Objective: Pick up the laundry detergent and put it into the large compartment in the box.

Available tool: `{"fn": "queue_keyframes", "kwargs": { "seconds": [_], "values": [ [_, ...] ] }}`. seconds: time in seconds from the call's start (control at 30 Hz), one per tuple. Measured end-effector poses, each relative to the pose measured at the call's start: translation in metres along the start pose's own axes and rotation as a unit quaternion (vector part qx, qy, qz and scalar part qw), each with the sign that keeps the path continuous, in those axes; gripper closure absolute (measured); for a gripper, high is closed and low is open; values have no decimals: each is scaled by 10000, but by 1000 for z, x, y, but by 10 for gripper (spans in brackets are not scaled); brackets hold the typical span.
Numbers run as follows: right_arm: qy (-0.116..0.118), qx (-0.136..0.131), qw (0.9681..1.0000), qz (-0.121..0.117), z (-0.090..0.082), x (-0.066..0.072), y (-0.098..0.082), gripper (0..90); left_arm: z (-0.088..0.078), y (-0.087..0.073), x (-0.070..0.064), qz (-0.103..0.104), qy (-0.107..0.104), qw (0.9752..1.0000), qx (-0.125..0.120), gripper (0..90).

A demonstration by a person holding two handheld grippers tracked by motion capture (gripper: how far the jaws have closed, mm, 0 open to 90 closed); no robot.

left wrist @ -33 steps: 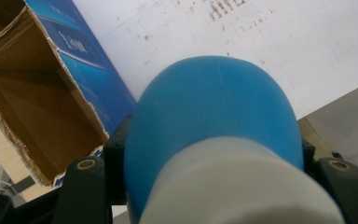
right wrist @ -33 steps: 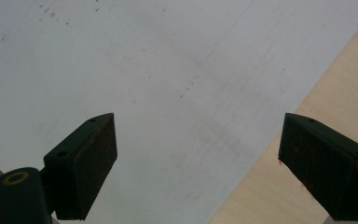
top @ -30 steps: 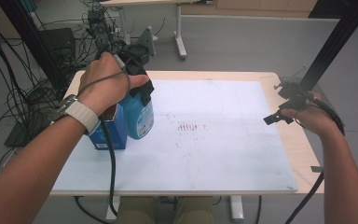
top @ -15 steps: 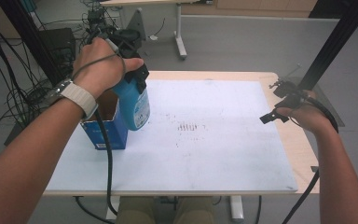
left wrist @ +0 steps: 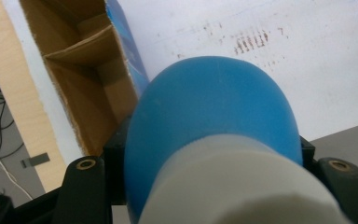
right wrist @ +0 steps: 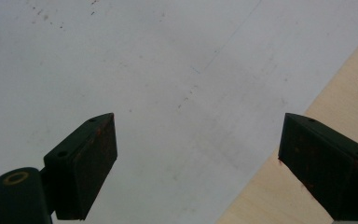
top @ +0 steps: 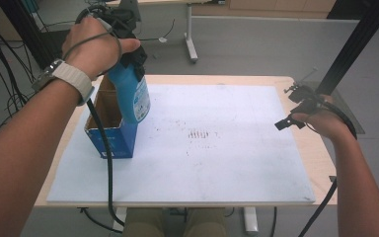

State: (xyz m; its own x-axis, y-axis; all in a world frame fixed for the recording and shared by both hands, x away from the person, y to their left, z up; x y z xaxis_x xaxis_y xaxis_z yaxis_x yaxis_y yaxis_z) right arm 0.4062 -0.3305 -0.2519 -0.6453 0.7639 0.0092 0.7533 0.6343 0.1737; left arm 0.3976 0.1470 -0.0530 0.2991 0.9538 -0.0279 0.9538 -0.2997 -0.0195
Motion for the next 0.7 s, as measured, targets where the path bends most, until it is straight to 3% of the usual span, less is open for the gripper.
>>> {"fn": "queue_keyframes", "kwargs": {
  "seconds": [0.1,0.3,0.7],
  "values": [
    [-2,9,10000,-12,1,0,2,115,-5,1,2,-32,47,10000,-18,394],
    [25,18,10000,-29,4,-1,5,116,-17,2,14,-247,-52,9996,-86,394],
    [0,48,10000,31,5,-5,4,116,-19,8,36,-592,-11,9982,-77,394]
  ]
}}
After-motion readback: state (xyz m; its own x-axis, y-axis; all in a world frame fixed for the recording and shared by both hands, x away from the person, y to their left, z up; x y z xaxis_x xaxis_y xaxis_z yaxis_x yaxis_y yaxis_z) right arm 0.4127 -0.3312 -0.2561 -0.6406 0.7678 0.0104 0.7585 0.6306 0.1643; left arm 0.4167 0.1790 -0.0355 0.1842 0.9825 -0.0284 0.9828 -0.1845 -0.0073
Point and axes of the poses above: each handheld gripper's, and its own axes: z roughly forward along the jaws, y roughly out of its top, x roughly to its left, the point moved 10 cm from there along z, roughly forward along the jaws, and after that the axes turned 11 degrees about x, right-handed, at the moved point
